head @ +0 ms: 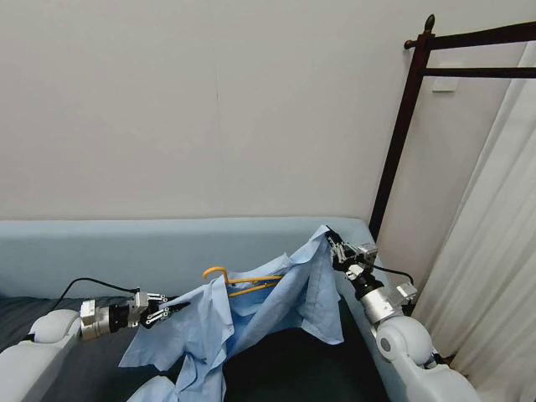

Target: Pick up the clothes from the sofa and hang them on the clothes hanger.

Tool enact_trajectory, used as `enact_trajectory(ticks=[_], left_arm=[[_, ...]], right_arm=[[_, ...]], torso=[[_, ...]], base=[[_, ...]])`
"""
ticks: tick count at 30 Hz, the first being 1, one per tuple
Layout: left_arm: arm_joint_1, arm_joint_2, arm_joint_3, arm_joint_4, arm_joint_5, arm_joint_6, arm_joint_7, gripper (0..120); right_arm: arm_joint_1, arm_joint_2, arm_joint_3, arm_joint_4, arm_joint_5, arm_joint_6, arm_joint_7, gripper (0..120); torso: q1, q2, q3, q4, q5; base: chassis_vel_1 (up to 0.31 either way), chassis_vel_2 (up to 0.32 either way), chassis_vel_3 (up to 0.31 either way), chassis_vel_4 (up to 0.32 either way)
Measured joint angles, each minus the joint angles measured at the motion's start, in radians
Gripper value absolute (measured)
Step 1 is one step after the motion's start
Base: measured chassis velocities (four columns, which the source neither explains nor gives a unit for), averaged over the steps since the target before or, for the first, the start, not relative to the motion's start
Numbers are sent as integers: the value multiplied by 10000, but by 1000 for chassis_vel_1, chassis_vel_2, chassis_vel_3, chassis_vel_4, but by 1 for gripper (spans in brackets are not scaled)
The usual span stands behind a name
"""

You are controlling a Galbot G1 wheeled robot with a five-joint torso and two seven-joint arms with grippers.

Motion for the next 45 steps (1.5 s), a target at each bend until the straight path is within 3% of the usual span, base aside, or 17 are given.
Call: enact_trajectory(ticks=[9,13,16,18,21,29,33,36,38,42,45], left_arm=[[168,-449,-57,-46,460,-189,-1532,7],[390,-641,-36,-465,-117,-241,-2473,7],[494,-569,36,-1168,-942,-308,-2843,7],[495,-550,44,-1233,-1005,-309,-2866,7],[462,-228,122,-2062,-1449,-302,-3242,7],[499,347,54,-3017,-1570,-251,-4201,7],[612,686,-80,-3388,-1735,-238,-4962,7],[519,968,-175,-3606,-2230,-151,-5404,7],[482,1041,-193,-3646,-2335,-118,-5420,7],[592,1179,-211,-3788,-2451,-75,-5166,7],[1021,1133,-240,-3962,-2462,-35,-4651,7]], right_arm=[[-980,-49,-96,1253,63,824,-846,0],[-1832,-118,-67,1529,-56,1153,-1622,0],[-2327,-254,-75,843,-1602,946,-1032,0],[-2358,-270,-93,761,-1790,909,-952,0],[-2546,-419,-578,-187,-3715,668,-344,15],[-2603,-395,-1214,-251,-5558,678,620,41],[-2649,-495,-1038,279,-5217,1068,501,55],[-2568,-782,-599,304,-4321,1848,-1196,70],[-2527,-813,-518,239,-4199,1999,-1396,75],[-2419,-742,-852,541,-3946,1693,146,87],[-2016,-533,-1502,898,-3757,980,2003,98]], torso=[[0,0,0,-3,0],[-1,0,-1,-2,-1],[0,0,0,-2,-1],[0,0,0,-3,0],[0,0,0,-3,2],[0,0,0,-1,0],[0,0,0,1,-2],[0,0,0,0,-3],[0,0,0,-1,-3],[1,-1,0,-4,4],[1,-1,0,1,-3]], base=[[0,0,0,0],[0,0,0,0],[0,0,0,0],[0,0,0,0],[0,0,0,0],[0,0,0,0],[0,0,0,0],[0,0,0,0],[0,0,0,0],[0,0,0,0],[0,0,0,0]])
